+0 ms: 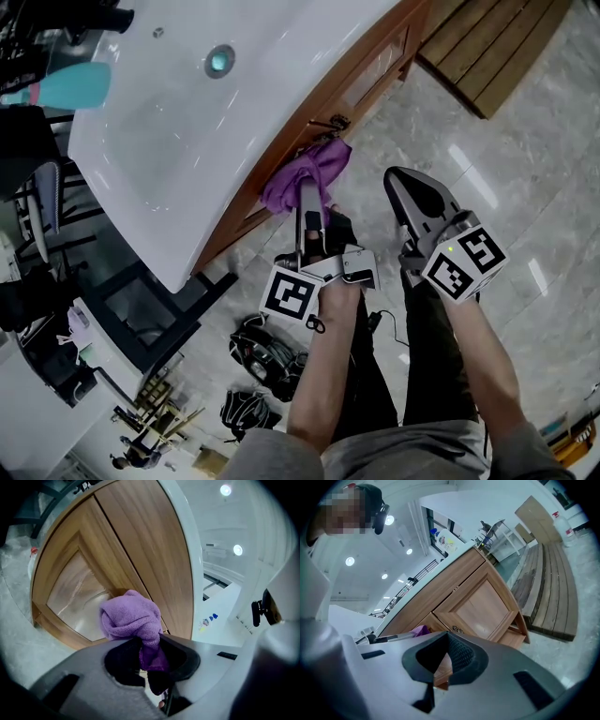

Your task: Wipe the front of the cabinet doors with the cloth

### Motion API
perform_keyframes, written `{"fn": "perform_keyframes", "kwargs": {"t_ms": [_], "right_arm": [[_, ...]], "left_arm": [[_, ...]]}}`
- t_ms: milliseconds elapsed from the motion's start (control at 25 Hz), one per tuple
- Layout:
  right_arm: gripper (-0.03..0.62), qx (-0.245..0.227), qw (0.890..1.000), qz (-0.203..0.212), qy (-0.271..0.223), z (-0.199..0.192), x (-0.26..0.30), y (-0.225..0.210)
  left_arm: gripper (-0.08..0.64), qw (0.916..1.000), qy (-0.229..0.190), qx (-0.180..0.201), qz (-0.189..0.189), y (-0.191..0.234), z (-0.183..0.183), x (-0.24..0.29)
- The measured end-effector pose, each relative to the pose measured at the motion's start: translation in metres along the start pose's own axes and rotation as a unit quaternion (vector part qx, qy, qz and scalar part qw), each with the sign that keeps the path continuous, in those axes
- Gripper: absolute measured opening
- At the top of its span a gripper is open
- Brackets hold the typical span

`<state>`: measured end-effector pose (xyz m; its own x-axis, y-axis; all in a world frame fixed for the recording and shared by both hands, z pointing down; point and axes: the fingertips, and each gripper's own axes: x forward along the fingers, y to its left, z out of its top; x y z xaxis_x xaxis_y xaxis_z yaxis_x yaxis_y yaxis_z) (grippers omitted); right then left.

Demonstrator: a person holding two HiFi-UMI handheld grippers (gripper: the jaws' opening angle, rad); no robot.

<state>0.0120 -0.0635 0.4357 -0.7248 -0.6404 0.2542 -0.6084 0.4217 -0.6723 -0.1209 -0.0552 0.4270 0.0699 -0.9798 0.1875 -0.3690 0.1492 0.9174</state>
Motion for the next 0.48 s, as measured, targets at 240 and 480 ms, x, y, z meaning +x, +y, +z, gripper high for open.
{"fn": "perform_keyframes", "kwargs": {"t_ms": [240,480], "right_arm": [[0.009,0.004,1.000,-0.002,0.000,0.004,0.006,-0.009],[0.009,0.008,1.000,-0.008,0.003,0.002,0.011,-0.017]], "left_arm": [[0.077,1.0000,-0.001,-0.003,-0.001,0.000,0.003,0.015],[0.077,0.9998,-0.005,-0.022,0.003,0.007,0.007,0.026]]}}
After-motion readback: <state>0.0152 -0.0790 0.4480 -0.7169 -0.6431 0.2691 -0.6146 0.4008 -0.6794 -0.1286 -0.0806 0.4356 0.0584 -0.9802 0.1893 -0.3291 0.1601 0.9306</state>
